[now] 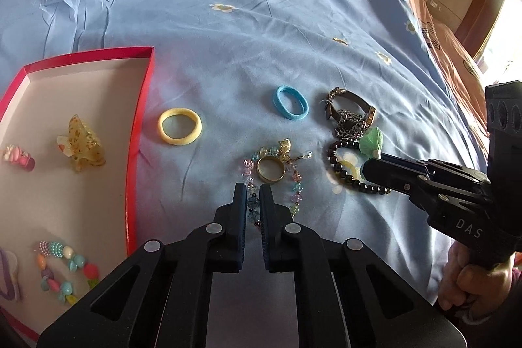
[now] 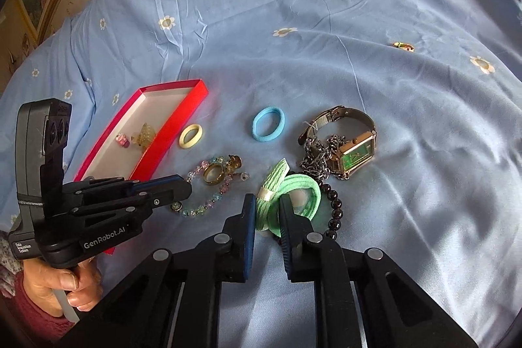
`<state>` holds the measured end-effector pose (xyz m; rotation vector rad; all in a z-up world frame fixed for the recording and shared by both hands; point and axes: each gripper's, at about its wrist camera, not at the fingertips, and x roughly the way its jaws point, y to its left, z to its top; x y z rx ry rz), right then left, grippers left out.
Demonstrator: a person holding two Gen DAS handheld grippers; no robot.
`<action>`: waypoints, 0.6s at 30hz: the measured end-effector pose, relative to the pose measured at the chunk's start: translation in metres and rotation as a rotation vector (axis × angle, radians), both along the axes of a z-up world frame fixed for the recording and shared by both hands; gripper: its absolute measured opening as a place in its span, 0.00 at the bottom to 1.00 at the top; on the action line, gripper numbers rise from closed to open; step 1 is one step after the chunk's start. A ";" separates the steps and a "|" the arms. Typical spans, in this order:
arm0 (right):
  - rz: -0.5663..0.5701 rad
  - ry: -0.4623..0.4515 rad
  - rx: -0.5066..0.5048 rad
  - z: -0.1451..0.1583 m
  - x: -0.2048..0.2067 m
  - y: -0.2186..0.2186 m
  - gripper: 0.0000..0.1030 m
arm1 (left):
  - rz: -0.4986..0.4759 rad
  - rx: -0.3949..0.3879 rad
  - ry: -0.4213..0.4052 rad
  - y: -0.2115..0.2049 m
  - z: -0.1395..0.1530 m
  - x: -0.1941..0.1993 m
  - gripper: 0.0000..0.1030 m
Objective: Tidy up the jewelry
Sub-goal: 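Carry the bracelet and the green hair tie over the red box with both tools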
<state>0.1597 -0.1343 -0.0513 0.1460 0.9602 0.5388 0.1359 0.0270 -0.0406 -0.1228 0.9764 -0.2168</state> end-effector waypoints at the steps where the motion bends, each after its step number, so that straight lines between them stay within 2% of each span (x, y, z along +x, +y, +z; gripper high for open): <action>1: 0.001 -0.002 0.004 0.002 -0.001 0.000 0.13 | 0.003 -0.008 -0.007 0.002 0.003 -0.003 0.06; 18: 0.106 -0.035 0.025 0.026 -0.022 0.044 0.13 | 0.070 -0.099 -0.133 0.046 0.059 -0.057 0.06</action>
